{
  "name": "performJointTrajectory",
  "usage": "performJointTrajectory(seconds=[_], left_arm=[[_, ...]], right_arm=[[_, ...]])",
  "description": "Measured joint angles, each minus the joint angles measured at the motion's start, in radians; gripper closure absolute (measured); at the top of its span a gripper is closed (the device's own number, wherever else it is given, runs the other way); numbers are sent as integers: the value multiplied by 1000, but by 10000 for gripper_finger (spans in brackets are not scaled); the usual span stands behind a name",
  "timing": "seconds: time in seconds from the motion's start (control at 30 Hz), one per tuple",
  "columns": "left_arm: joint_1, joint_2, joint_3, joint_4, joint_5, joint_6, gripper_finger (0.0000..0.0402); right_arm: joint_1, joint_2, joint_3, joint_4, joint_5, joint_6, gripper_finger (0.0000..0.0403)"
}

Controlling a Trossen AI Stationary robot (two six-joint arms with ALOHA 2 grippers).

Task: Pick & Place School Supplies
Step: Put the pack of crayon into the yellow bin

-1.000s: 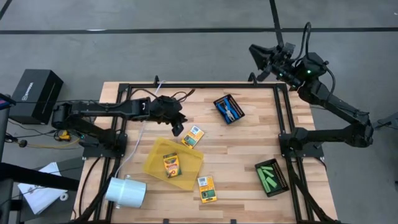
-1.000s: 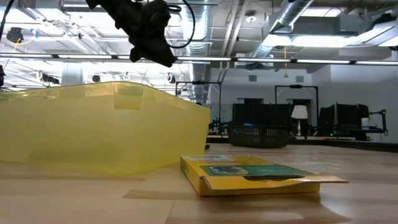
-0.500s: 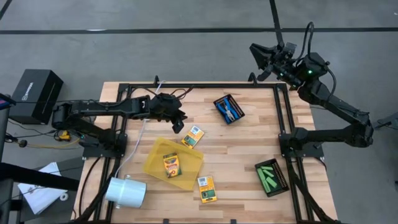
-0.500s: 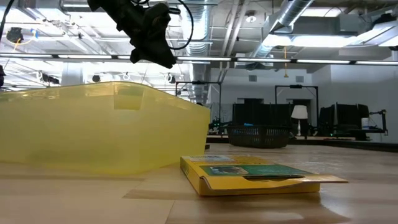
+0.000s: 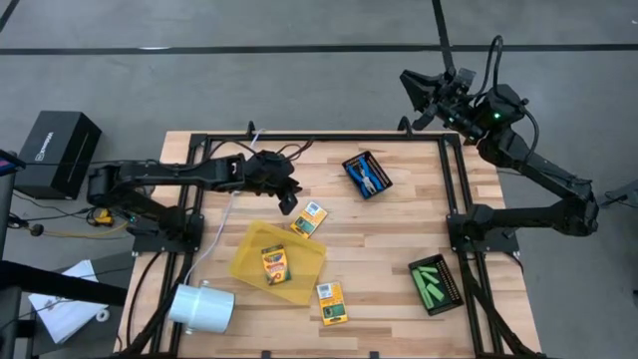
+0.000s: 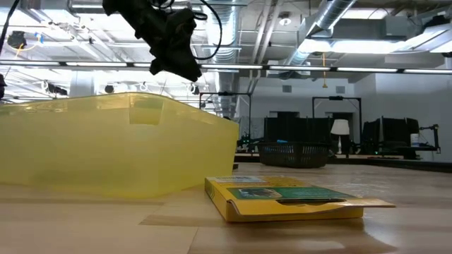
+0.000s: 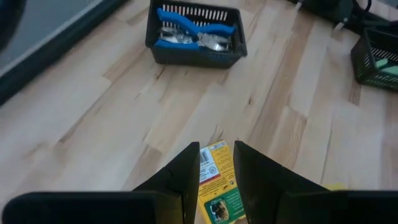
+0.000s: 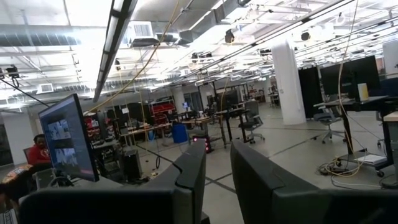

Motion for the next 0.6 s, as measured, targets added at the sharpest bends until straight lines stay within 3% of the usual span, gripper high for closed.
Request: performJointTrajectory(seconds=[0.33,0.6], left_arm=[[0,49,0,4,14,-3,309],[24,49,0,-42,-9,96,298]], right_arm=[[0,0,0,0,0,0,335],[0,0,0,-1,0,0,335]])
